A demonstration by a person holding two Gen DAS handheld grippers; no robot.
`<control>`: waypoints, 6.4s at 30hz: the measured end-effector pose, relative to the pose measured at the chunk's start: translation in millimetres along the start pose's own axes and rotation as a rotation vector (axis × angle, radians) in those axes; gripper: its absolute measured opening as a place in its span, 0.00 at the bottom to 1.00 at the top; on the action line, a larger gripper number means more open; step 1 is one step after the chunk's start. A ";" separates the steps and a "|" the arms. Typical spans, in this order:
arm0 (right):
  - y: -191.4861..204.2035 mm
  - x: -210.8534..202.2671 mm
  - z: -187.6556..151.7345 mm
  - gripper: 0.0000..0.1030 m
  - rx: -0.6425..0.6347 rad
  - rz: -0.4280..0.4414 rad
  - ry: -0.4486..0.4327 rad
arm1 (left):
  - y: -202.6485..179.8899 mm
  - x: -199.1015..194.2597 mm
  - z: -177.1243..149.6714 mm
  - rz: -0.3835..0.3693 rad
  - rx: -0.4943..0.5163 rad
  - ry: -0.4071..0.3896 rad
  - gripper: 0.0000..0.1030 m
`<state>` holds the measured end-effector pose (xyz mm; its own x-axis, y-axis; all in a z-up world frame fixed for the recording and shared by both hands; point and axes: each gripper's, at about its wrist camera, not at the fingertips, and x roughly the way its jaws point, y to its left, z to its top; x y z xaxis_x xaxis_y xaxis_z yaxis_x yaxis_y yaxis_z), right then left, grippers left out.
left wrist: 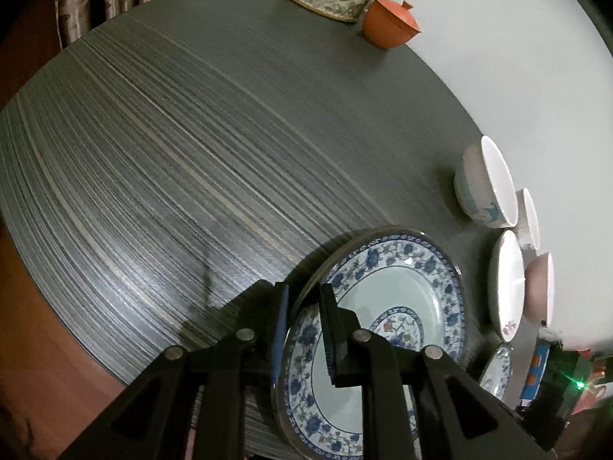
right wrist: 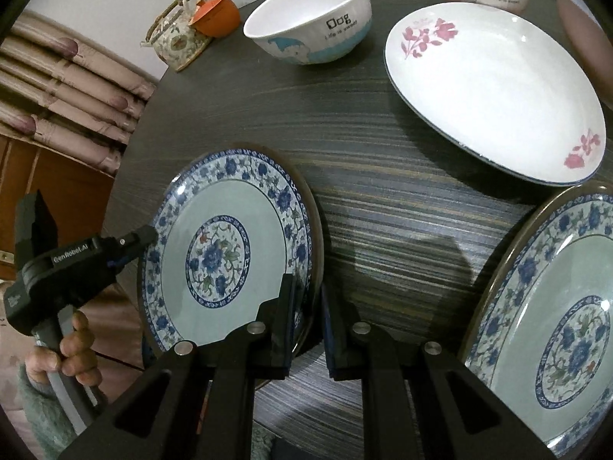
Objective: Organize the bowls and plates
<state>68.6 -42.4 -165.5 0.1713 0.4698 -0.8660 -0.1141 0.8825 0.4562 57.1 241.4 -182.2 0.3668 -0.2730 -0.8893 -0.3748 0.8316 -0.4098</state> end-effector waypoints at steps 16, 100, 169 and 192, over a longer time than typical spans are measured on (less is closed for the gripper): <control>0.3 -14.1 -11.5 0.38 -0.014 -0.040 -0.047 | 8.5 -21.0 -2.3 0.089 -0.017 -0.136 0.33; -259.6 -145.6 -96.6 0.33 0.329 0.168 -0.155 | -215.0 33.1 -129.5 -0.340 0.298 0.287 0.46; -217.0 -157.2 -77.5 0.12 0.193 0.134 -0.170 | -187.9 6.4 -111.5 -0.230 0.361 0.202 0.17; -85.7 -111.8 -5.1 0.13 -0.005 0.177 -0.099 | -86.2 -53.7 -27.6 -0.166 0.172 0.041 0.17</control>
<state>54.2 -170.7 -108.9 0.2439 0.6172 -0.7480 -0.1557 0.7862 0.5980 46.2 171.1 -104.7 0.3748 -0.4293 -0.8217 -0.1605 0.8429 -0.5136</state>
